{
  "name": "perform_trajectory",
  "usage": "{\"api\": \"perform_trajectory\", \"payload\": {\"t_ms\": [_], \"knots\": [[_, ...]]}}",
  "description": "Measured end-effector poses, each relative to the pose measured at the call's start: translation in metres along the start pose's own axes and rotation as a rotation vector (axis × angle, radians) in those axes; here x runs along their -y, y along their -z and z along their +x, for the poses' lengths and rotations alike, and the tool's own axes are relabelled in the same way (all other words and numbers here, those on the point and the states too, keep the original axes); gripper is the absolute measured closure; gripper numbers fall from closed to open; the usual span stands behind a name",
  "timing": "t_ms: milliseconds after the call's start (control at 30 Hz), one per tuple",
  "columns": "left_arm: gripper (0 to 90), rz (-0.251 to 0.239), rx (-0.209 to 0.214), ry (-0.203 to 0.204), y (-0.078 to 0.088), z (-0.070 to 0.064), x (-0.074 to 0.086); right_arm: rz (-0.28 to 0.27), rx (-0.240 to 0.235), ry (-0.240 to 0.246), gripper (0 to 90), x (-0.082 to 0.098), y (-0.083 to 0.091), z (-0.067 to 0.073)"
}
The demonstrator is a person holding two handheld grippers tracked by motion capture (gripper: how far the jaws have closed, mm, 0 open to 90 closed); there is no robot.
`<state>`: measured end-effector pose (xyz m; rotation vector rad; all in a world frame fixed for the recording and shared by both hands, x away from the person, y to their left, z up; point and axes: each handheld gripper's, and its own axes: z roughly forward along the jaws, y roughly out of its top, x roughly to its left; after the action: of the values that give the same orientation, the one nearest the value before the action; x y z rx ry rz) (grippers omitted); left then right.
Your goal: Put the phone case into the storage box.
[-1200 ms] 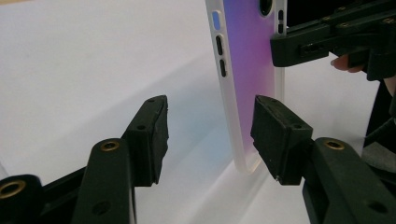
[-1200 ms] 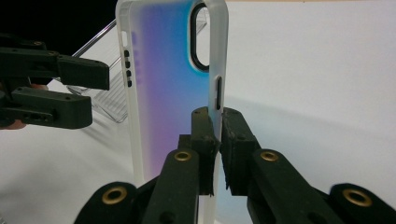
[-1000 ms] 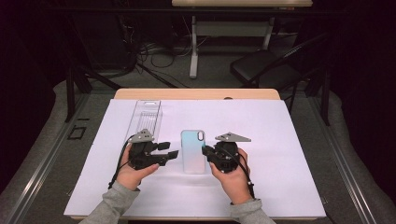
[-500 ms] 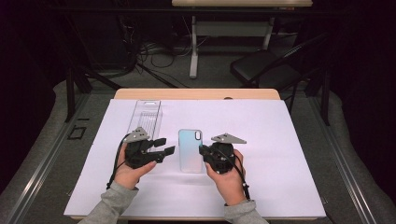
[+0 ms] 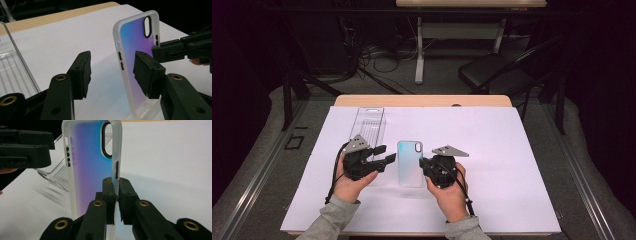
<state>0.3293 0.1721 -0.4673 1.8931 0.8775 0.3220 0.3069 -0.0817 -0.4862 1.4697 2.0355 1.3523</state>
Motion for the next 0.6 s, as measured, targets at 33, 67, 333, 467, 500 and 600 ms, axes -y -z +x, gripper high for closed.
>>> {"api": "perform_trajectory", "payload": {"t_ms": [33, 67, 333, 467, 500, 600], "knots": [[48.3, -0.001, -0.006, -0.005, -0.0003, -0.0004, 0.0, 0.002, -0.001, 0.0, 84.5, 0.0006, -0.0006, 0.0004], [48.1, 0.001, -0.009, -0.011, -0.0003, -0.0005, 0.0, 0.002, -0.003, 0.003, 84.5, 0.0013, -0.0012, 0.0006], [47.2, 0.021, -0.063, -0.068, 0.0009, -0.0041, -0.0023, 0.0, -0.001, 0.013, 84.5, 0.0044, -0.0034, 0.0037], [46.8, 0.032, -0.096, -0.095, 0.0027, -0.0065, -0.004, -0.002, 0.005, 0.028, 84.5, 0.0053, -0.0041, 0.0054], [46.7, 0.034, -0.106, -0.104, 0.0033, -0.0072, -0.0047, 0.0, 0.008, 0.03, 84.5, 0.0053, -0.0042, 0.0057], [46.5, 0.035, -0.128, -0.125, 0.0048, -0.0099, -0.0062, 0.001, 0.008, 0.034, 84.5, 0.0054, -0.0044, 0.0071]]}}
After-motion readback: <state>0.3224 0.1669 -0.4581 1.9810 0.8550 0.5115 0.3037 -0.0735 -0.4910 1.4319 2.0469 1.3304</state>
